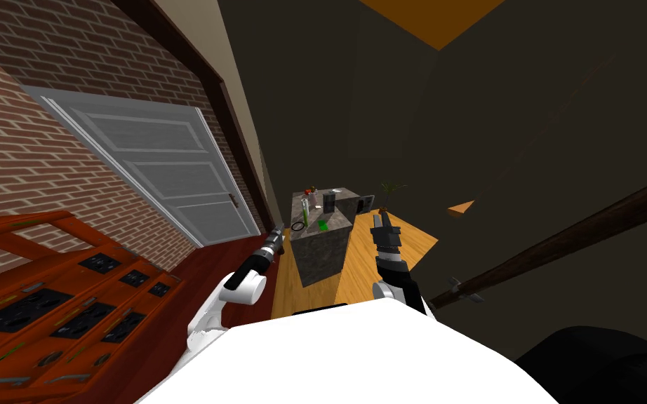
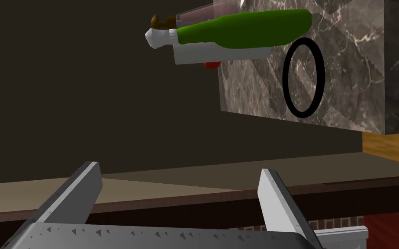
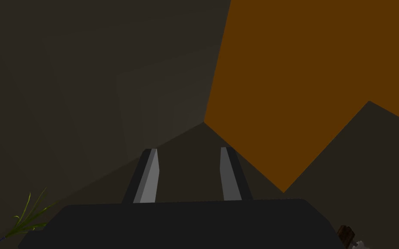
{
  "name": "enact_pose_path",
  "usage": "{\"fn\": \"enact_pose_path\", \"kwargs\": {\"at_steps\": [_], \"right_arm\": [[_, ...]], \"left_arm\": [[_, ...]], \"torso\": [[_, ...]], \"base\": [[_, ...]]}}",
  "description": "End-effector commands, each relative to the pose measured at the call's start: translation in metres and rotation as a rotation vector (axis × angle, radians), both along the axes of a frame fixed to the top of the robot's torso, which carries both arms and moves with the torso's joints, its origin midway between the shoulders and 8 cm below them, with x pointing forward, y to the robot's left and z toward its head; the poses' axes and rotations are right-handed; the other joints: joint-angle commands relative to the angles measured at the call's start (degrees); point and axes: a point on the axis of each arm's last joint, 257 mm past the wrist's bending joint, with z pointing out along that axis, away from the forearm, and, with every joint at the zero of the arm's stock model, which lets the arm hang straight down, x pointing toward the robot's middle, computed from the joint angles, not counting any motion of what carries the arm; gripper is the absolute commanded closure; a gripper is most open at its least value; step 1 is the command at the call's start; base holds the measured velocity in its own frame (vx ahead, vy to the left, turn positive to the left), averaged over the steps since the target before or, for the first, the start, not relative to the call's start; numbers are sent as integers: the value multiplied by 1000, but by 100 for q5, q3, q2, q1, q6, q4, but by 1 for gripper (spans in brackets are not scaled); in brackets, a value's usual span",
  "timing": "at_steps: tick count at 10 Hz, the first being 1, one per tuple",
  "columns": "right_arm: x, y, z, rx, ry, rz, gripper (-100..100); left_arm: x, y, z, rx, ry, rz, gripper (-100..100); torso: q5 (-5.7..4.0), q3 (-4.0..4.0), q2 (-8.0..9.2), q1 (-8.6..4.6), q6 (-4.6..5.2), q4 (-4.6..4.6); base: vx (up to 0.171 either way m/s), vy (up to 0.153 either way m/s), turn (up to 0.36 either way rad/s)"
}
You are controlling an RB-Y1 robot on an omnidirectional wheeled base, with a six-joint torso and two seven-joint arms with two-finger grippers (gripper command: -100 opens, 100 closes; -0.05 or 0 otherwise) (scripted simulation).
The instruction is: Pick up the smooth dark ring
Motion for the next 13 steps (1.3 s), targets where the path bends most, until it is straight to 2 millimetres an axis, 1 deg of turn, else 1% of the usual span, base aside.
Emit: {"fn": "enact_pose_path", "kwargs": {"at_steps": [1, 2, 3, 4, 5, 6, 7, 8, 9, 10, 11, 12, 13], "right_arm": [[0, 0, 0, 0, 0, 0, 0], [0, 0, 0, 0, 0, 0, 0], [0, 0, 0, 0, 0, 0, 0], [0, 0, 0, 0, 0, 0, 0], [0, 0, 0, 0, 0, 0, 0], [0, 0, 0, 0, 0, 0, 0], [0, 0, 0, 0, 0, 0, 0], [0, 0, 0, 0, 0, 0, 0], [0, 0, 0, 0, 0, 0, 0], [0, 0, 0, 0, 0, 0, 0], [0, 0, 0, 0, 0, 0, 0], [0, 0, 0, 0, 0, 0, 0], [0, 0, 0, 0, 0, 0, 0]], "left_arm": [[3, -1, -10, 4, 43, -5, -100], [6, -6, -20, 10, 81, -20, -100], [5, -6, -24, 12, 94, -18, -100], [8, -9, -36, 23, 139, -31, -100], [7, -9, -37, 24, 144, -30, -100], [9, -12, -49, 38, 188, -42, -100], [9, -12, -49, 39, 191, -42, -100], [10, -14, -60, 57, 232, -53, -100], [10, -13, -61, 58, 237, -52, -100], [11, -14, -73, 79, 281, -62, -100], [13, -15, -80, 101, 309, -73, -100], [12, -14, -84, 104, 322, -71, -100], [12, -13, -93, 129, 359, -79, -100]], "torso": [[0, 0, 0, 0, 0, 0], [0, -1, -2, -1, -1, 0], [0, -3, -5, 0, 0, -1], [0, -4, -7, -1, -1, -1], [0, -5, -8, 2, -1, -2], [0, -5, -9, 1, -1, -2], [0, -7, -12, 2, 0, -2], [0, -7, -13, 1, -1, -3], [1, -9, -16, 3, 0, -3], [1, -9, -16, 2, -2, -3], [1, -12, -21, 2, 0, -4], [2, -16, -29, 7, 0, -6], [2, -16, -27, 7, -2, -6]], "base": [[-22, 16, -12], [-15, 19, -27], [-11, 19, -16], [-4, 24, -34], [-3, 22, -18], [3, 22, -49], [5, 24, -28], [12, 29, -58], [15, 23, -27], [28, 26, -58], [49, 43, -99], [41, 38, -41], [41, 37, -61]]}}
